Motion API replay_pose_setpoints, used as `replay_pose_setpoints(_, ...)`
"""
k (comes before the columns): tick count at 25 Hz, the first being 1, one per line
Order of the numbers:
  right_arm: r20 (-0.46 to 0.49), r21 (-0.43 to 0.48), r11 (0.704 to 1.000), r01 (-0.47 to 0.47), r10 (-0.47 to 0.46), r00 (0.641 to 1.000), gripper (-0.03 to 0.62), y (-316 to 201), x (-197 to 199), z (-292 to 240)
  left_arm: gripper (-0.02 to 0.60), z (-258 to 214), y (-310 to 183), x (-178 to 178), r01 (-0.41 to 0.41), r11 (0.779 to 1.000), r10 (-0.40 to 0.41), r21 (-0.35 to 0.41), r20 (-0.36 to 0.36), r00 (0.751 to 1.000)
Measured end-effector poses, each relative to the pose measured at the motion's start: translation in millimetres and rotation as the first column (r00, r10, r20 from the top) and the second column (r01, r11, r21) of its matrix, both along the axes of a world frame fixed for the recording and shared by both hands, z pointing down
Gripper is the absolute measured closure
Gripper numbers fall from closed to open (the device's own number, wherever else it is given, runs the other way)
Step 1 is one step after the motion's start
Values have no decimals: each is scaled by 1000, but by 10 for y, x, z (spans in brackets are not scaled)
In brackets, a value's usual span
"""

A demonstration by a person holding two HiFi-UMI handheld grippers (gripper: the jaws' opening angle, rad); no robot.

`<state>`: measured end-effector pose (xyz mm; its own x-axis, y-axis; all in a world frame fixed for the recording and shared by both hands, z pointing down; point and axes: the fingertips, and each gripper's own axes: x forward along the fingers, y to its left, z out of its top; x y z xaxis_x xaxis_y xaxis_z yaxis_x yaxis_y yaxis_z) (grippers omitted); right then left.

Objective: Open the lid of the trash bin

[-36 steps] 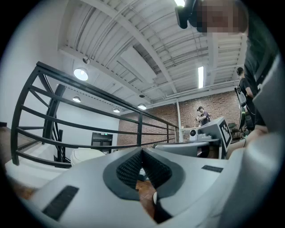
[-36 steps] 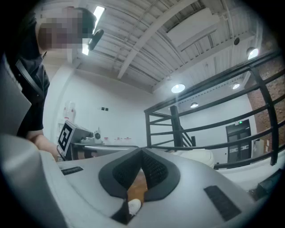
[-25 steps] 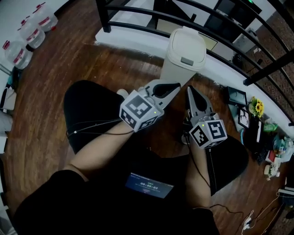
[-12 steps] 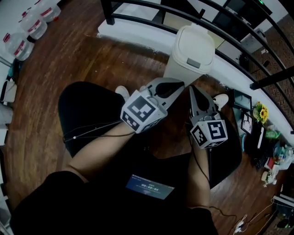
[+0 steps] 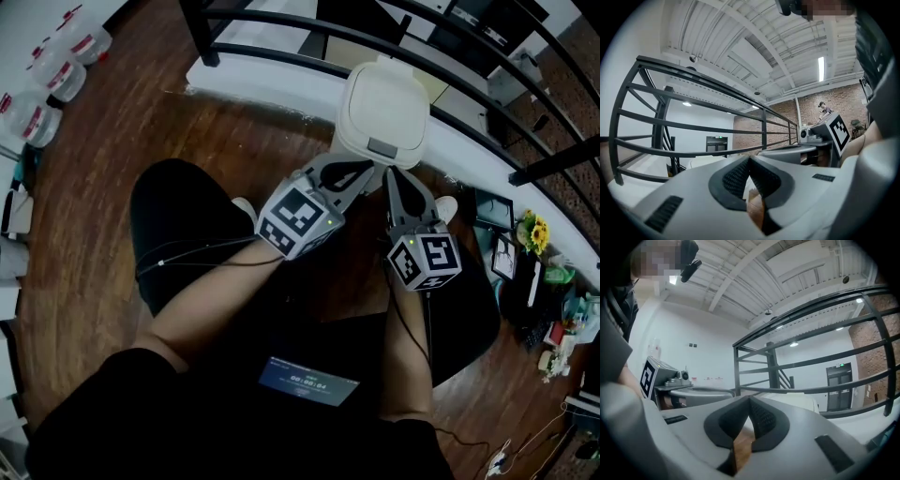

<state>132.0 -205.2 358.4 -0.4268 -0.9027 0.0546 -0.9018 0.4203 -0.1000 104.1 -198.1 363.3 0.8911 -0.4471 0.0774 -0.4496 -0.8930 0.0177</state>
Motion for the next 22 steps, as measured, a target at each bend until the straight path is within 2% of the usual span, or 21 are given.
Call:
replay_pose_setpoints(9,-56,-56,997,-59,56,997,577,-754,161,405,569,288,-725,181,-64,997,62,30,62,996)
replay_pose_setpoints(14,-65,-67,995,-79,74,995,577,-942,234,596,569,317,-1002,288,-62,998,61,27,33,998)
replay_pose_setpoints(22,-79,-89,991,-96,90,993,577,-1083,317,819,569,383,-1028,284,-47,998,47,-31,-9,999)
